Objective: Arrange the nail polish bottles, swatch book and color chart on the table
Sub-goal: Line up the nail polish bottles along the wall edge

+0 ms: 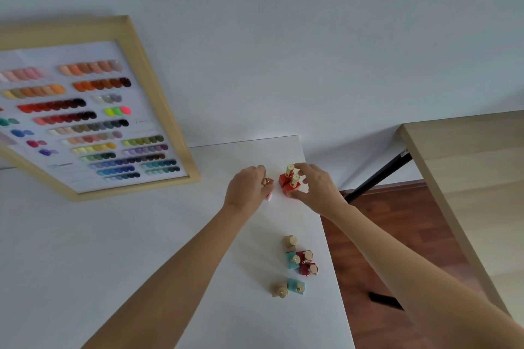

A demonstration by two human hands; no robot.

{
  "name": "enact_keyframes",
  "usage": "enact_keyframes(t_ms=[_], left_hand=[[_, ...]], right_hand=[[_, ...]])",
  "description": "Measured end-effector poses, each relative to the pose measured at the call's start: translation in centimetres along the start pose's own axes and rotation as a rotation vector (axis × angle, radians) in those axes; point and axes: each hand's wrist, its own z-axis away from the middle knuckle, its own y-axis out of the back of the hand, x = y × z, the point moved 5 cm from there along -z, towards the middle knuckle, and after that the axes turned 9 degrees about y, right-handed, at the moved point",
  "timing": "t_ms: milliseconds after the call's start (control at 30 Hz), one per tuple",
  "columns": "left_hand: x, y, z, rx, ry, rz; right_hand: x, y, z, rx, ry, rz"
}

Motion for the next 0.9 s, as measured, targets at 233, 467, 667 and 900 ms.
enact_keyframes(t_ms=[233,467,667,900], left_hand=[[-2.8,-1.8,0.7,-0.24,0.062,0.002],[-2.4,-3.2,0.2,-0.177,0.094,0.194],[-1.6,-3.8,-0.8,-0.061,0.11,0.266],[-0.7,-4.5,-3.2,-0.001,0.173,0.38]], right_hand=[[1.1,-1.8,0.1,-0.091,-0.105,0.024],[0.9,-2.6,-0.9,0.034,-0.135,-0.013],[1.2,-2.9,-1.8,0.112,-0.156,-0.054],[1.6,-2.4,-4.1,0.156,-0.18,-0.069]])
